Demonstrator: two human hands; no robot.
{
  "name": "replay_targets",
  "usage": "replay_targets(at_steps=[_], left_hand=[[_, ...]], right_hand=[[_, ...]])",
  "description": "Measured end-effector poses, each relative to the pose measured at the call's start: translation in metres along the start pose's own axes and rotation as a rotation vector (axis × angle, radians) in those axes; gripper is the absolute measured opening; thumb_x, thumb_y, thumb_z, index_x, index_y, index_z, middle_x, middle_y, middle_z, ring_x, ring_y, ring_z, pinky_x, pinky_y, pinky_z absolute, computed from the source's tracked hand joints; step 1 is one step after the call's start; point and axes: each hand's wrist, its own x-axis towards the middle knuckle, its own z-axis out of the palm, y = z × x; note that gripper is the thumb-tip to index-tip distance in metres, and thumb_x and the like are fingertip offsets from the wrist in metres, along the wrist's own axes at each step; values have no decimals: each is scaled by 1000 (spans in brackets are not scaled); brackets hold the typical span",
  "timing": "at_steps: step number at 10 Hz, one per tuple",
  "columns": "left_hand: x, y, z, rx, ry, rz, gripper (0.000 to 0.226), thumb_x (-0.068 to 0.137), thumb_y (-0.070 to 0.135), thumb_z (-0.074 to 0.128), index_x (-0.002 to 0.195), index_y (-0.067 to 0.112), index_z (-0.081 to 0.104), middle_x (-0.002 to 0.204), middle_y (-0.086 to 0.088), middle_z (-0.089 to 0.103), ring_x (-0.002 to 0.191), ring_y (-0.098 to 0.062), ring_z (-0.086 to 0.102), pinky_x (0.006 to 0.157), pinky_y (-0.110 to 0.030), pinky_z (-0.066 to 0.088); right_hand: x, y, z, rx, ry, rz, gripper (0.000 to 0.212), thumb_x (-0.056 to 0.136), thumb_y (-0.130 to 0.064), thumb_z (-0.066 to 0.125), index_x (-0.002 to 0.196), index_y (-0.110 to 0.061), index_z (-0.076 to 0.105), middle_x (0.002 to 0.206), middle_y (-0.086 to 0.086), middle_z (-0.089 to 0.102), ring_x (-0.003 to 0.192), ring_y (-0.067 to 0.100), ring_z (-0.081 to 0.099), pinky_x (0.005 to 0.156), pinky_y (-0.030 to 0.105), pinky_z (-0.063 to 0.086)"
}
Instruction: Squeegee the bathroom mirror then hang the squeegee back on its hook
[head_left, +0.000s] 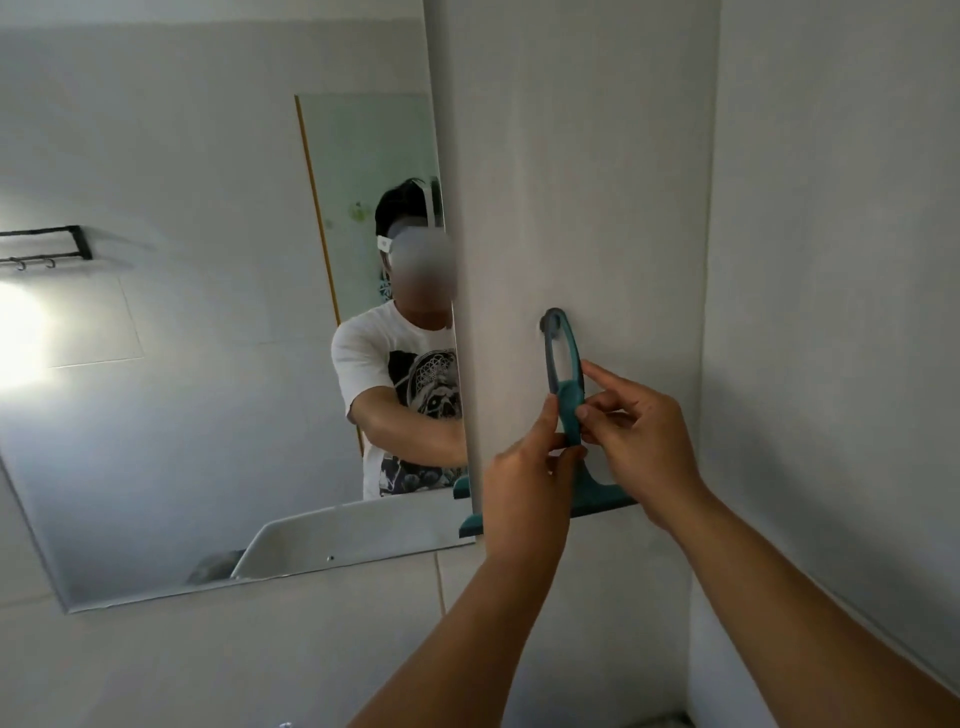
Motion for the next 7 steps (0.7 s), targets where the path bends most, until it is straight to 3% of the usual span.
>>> replay_targets(at_steps=[3, 4, 6, 7], left_hand=[[-11, -25, 28, -3, 50, -38, 66, 96, 12, 65, 151, 32, 35, 107, -3, 76, 91, -15, 72, 84, -24, 55], [-15, -25, 29, -32, 45, -68, 68, 96, 11, 63, 152, 35, 32, 114, -3, 75, 98, -15, 71, 88, -21, 50], [-18, -22, 25, -60, -3, -70, 69, 97, 9, 62, 153, 35, 30, 121, -2, 72, 108, -15, 68, 97, -26, 51], [-23, -19, 13, -26, -10, -73, 61, 97, 13, 62, 151, 27, 37, 120, -5, 72, 105, -17, 68, 88, -19, 47]], right_hand=[[-3, 28, 8, 42, 16, 11, 47, 90, -8, 63, 132, -29, 58, 84, -6, 72, 82, 10, 69, 80, 31, 60], [-6, 30, 10, 30, 35, 1, 46, 91, -9, 63, 132, -29, 58, 90, -5, 72, 86, 11, 69, 81, 35, 60], [-11, 26, 12, -22, 60, 24, 44, 92, -14, 63, 133, -26, 58, 100, -5, 72, 91, 11, 68, 87, 36, 58], [-18, 22, 11, -109, 67, 46, 44, 92, -17, 61, 135, -23, 55, 104, -5, 70, 90, 6, 63, 89, 29, 56]])
